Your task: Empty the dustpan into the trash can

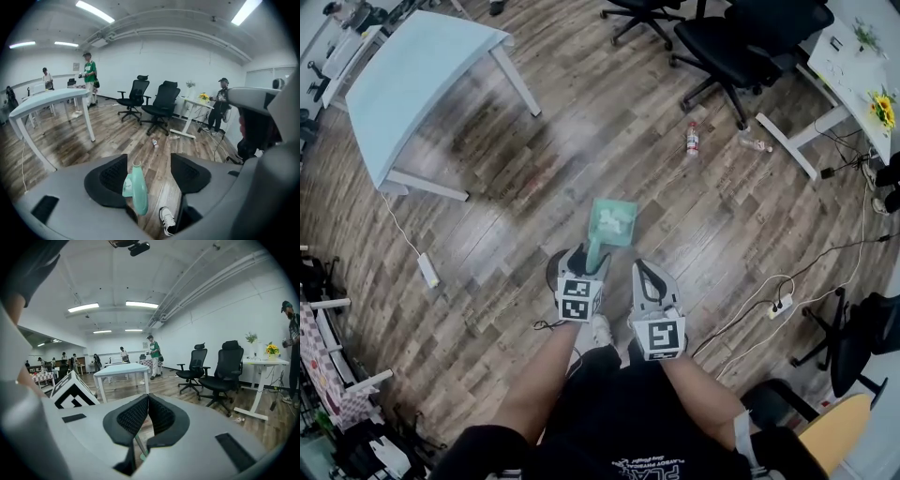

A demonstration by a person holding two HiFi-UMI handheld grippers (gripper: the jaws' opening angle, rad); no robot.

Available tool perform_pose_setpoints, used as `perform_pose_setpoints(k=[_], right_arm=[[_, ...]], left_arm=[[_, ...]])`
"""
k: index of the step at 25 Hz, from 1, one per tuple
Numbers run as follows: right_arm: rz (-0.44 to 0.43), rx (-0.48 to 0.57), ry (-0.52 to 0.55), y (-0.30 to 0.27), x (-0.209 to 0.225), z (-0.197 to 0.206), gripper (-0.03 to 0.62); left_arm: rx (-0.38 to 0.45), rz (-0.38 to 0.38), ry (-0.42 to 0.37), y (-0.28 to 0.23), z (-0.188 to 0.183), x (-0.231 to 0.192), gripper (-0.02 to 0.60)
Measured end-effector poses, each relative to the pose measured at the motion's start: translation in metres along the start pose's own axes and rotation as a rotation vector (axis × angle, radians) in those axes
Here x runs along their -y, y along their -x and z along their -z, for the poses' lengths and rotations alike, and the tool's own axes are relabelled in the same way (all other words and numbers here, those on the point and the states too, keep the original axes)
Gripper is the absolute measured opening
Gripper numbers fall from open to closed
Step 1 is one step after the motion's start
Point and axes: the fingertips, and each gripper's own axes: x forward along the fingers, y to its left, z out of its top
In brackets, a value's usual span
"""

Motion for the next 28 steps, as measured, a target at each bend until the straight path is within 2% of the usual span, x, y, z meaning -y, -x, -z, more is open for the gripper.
perform_pose_setpoints(k=[9,21,28], right_arm=[[-0.004,-0.025,-0.012,0.0,0.018,0.029,0.025],[-0.03,-0.08,0.057,-0.009,0.036,0.035,0.025],[-0.02,-0.095,0.053,-0.003,0.05,0.042,0.025]], left_arm=[[-0.194,-0.101,0.089,-0.068,0.046,-0.025,0.294],[-0.337,-0.121,0.106,-0.112,0.072,-0.036,0.293],[-0.394,-0.168,0.094,-0.124,0.08,-0.043,0.208]])
